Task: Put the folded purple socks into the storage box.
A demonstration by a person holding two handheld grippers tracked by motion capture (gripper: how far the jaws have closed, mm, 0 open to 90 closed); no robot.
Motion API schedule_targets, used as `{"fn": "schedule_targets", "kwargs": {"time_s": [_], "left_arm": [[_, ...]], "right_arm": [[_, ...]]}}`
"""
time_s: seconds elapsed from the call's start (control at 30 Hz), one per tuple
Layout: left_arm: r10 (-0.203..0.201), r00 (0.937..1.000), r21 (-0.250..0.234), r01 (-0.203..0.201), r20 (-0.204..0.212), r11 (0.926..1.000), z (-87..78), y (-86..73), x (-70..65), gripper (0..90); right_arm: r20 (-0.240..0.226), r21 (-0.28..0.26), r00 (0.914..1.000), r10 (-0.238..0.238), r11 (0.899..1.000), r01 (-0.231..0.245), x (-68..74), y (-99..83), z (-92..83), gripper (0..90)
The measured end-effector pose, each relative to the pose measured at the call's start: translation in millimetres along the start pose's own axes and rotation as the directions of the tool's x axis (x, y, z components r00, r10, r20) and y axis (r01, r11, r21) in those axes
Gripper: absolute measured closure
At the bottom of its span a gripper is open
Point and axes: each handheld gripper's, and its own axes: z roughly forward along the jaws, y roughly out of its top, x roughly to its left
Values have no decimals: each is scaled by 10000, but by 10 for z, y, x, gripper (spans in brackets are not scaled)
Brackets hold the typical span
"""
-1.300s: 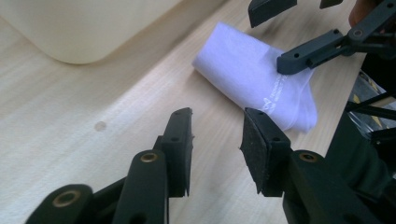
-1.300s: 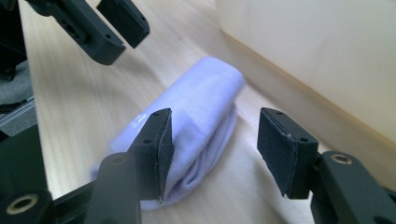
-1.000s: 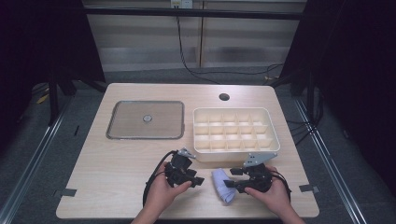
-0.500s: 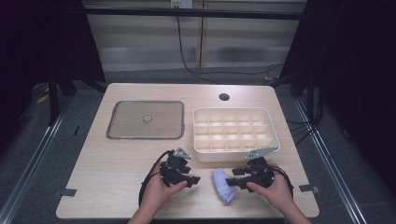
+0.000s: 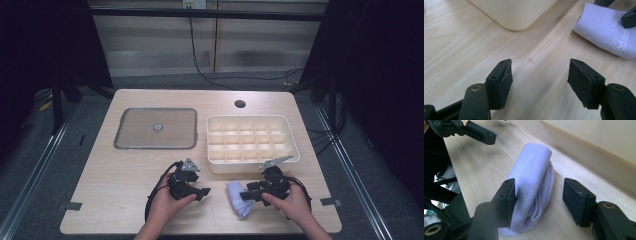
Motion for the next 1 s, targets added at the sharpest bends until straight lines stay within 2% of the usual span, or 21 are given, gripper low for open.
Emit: {"fn": "schedule_targets", "kwargs": {"time_s": [0.3,0.5,0.67,0.73,0.8,1.0], "left_arm": [[259,9996,-52,-260,-148,9996,19,-31,18,336],[489,9982,-155,-495,-358,9987,8,-48,28,331],[472,9977,-199,-482,-491,9986,-5,-73,57,325],[501,9974,-185,-511,-517,9985,-8,-80,66,324],[461,9973,-259,-476,-567,9985,-10,-88,68,322],[510,9961,-209,-526,-726,9984,-32,-104,68,321]], "right_arm": [[-23,90,9987,516,9986,-515,-35,-22,-21,449],[-88,409,9966,820,9958,-815,-51,-31,25,461],[-111,593,9951,981,9935,-973,-31,-21,41,523],[-262,681,9933,1121,9916,-1102,-28,-18,57,564],[-427,803,9901,1335,9883,-1298,-31,-16,71,604],[-486,941,9830,1769,9806,-1718,-37,-7,91,658]]}}
